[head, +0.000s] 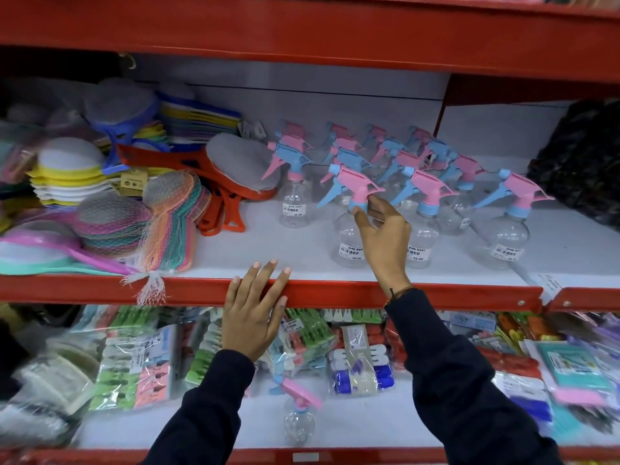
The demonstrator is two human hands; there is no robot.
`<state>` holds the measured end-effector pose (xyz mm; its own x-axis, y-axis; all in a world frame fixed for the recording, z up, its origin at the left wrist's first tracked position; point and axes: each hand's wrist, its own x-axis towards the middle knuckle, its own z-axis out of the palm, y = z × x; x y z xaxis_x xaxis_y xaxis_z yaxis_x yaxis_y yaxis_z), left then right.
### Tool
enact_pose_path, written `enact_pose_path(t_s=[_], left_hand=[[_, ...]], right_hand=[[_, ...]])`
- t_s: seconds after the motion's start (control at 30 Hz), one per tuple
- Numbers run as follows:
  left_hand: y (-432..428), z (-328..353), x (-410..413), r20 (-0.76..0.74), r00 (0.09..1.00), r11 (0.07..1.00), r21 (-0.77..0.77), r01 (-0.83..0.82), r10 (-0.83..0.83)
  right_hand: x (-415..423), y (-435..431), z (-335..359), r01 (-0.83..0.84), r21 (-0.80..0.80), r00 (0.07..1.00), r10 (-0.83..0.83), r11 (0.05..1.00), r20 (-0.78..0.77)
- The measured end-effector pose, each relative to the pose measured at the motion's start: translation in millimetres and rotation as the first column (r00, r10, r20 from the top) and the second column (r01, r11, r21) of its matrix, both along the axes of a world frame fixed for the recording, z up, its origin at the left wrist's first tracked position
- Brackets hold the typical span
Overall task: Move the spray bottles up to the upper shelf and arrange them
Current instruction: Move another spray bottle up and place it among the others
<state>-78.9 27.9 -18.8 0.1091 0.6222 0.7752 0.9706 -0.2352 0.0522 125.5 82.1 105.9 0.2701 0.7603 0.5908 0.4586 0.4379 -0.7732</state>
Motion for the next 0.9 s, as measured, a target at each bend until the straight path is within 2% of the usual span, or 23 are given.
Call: enact_pose_path(t_s=[0.13,0.23,0.33,0.4,0.5,0.57,0.67,0.8,0.9], left_hand=[[-1.6,4.0,-5.4,-0.066,0.998,1.0,0.003,0.016,-0.016],[-3.9,4.3,-21.1,-0.018,1.0,1.0,0.0,-0.013,0.013],[-5.6,3.4,-45.0,0.027,0.997,0.998,-0.004,-0.068,0.068],[-6.1,2.4,-56.5,0.002,0.998,0.998,0.002,-0.067,0.067],[-5.7,1.5,-61.5,-0.019,0.999,0.999,0.002,-0.045,0.045],[-5.5,1.0,-60.0,-0.008,0.999,0.999,0.01,-0.04,0.04],[-5.8,0.5,-59.4,0.007,0.999,0.999,0.021,-0.035,0.035],[-6.1,0.5,-59.6,0.005,1.0,0.999,0.023,-0.028,0.028],[-5.6,1.0,-59.9,0.006,1.0,0.999,0.024,-0.028,0.028]], right_hand=[[-2.4,-41.1,-13.6,0.029,0.137,0.995,-0.015,0.99,-0.099],[-12.3,-84.4,-53.8,-0.026,0.2,0.998,0.035,0.98,-0.043],[-23.8,-120.1,-115.2,-0.165,0.042,0.983,0.161,0.985,0.086],[-27.2,-132.8,-156.3,-0.251,-0.179,0.946,0.28,0.951,0.161],[-29.1,-135.8,-208.3,-0.243,-0.529,0.864,0.429,0.813,0.264],[-32.1,-132.9,-233.8,-0.223,-0.647,0.832,0.488,0.729,0.263],[-36.6,-127.6,-254.0,-0.242,-0.675,0.843,0.496,0.697,0.21],[-33.4,-120.0,-252.8,-0.276,-0.632,0.871,0.466,0.724,0.154],[-25.5,-120.7,-226.0,-0.339,-0.552,0.885,0.457,0.762,0.088]])
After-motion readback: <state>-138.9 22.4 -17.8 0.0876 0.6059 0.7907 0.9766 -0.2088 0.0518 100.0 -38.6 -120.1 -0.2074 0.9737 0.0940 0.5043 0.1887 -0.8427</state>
